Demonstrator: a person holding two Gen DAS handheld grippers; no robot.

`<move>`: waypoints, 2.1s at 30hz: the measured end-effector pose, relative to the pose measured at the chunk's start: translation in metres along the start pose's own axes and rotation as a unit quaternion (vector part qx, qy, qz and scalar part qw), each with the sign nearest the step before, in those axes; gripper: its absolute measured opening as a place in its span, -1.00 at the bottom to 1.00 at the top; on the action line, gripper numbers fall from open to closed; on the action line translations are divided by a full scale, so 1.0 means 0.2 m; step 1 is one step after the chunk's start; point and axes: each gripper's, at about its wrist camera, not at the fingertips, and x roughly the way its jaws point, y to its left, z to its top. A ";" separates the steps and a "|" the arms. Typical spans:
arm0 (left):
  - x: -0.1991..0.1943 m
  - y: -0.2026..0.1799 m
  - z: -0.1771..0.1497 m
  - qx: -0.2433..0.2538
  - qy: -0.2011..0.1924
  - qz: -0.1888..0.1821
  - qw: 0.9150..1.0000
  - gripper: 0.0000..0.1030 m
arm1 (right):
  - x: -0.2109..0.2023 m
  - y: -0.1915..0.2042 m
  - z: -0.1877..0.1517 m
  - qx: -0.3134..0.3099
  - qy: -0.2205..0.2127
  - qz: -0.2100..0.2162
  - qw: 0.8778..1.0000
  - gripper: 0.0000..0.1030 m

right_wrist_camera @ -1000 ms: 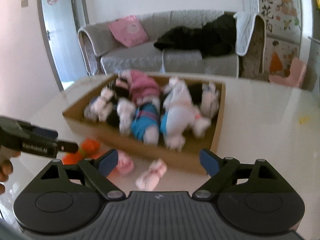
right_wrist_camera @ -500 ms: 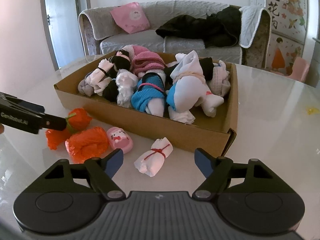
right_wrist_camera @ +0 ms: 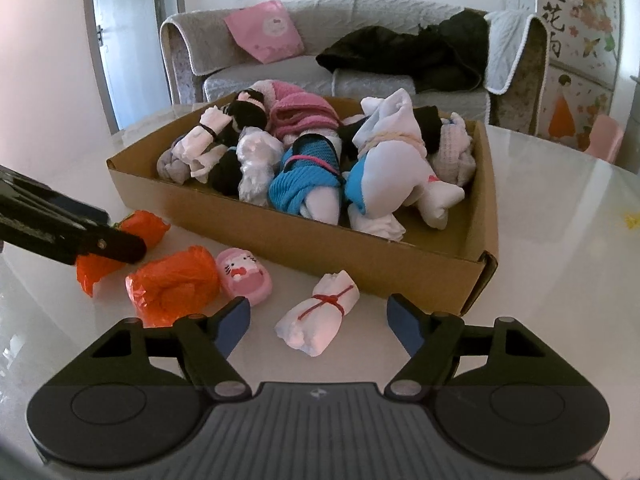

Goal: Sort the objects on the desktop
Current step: 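Grasp the orange green-tied bundle with the left tool while the right grasps the red-tied white bundle, then carry both bundles into the cardboard box and open both tools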

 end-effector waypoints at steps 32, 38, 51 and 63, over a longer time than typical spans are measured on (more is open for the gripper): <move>-0.43 -0.04 -0.10 -0.014 -0.054 0.010 0.998 -0.28 | -0.29 -0.07 0.09 0.001 -0.047 -0.006 0.999 -0.31; -0.58 -0.04 -0.02 -0.010 -0.082 0.018 0.996 -0.28 | -0.39 -0.12 0.24 0.002 -0.084 -0.009 0.996 -0.31; -0.65 -0.01 0.30 -0.022 -0.115 0.009 0.993 -0.27 | -0.35 -0.25 0.55 0.012 -0.125 0.028 0.992 -0.31; -0.32 0.05 0.56 -0.049 -0.081 0.010 0.995 -0.27 | -0.03 -0.21 0.75 0.006 -0.091 0.077 0.993 -0.31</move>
